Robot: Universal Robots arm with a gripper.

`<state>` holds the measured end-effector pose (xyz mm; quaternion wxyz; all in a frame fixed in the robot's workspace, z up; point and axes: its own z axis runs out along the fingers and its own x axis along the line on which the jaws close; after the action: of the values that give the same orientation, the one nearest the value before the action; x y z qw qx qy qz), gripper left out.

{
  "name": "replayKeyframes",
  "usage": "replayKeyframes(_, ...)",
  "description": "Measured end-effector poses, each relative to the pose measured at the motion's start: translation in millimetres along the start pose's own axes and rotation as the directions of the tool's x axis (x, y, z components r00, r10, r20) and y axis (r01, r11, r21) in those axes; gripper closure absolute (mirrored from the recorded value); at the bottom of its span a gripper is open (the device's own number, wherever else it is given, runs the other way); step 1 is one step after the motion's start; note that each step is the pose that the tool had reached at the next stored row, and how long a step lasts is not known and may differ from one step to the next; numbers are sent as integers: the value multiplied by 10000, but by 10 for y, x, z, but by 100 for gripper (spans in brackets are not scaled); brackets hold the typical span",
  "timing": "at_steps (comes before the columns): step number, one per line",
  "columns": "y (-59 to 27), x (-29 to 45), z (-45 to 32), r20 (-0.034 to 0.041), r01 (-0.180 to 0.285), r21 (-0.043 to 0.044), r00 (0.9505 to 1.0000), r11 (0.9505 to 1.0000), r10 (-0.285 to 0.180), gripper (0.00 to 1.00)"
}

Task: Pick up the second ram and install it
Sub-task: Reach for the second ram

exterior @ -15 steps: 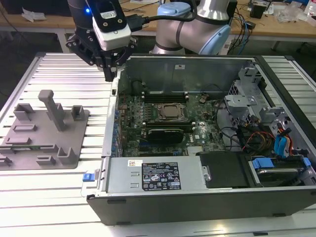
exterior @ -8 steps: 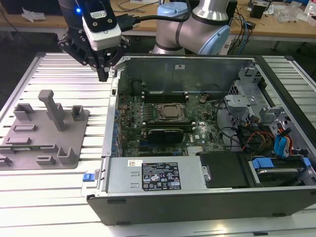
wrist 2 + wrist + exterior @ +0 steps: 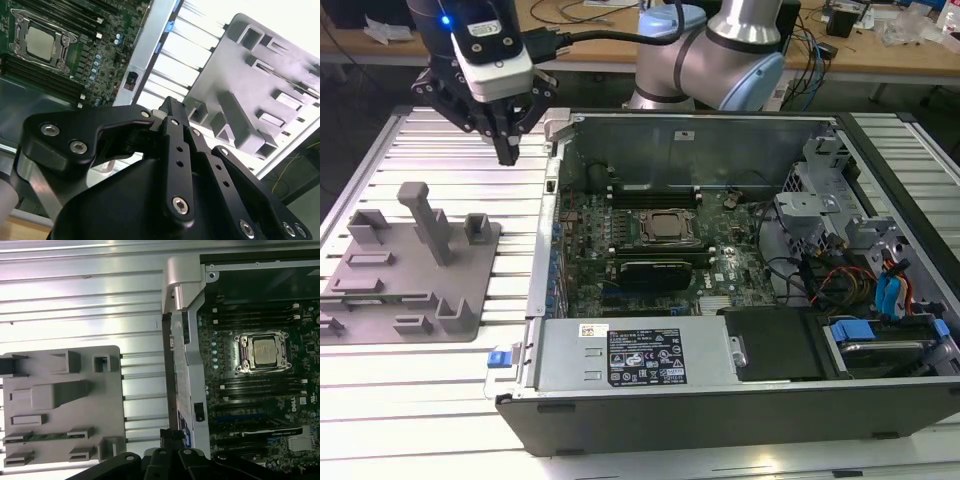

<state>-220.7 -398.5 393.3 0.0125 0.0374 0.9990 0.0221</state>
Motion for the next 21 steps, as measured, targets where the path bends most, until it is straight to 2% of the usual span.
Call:
replayKeyframes(8,-17,227,-6,0,0,-1,10000,10000,0,92)
replayKeyframes(12,-21,287,-8,0,0,0,10000,10000,0,92)
replayKeyframes(15,-29,397,-10,1,0,-1,10000,10000,0,92)
replayKeyframes(21,-41,555,-15,0,-1,0,10000,10000,1,92)
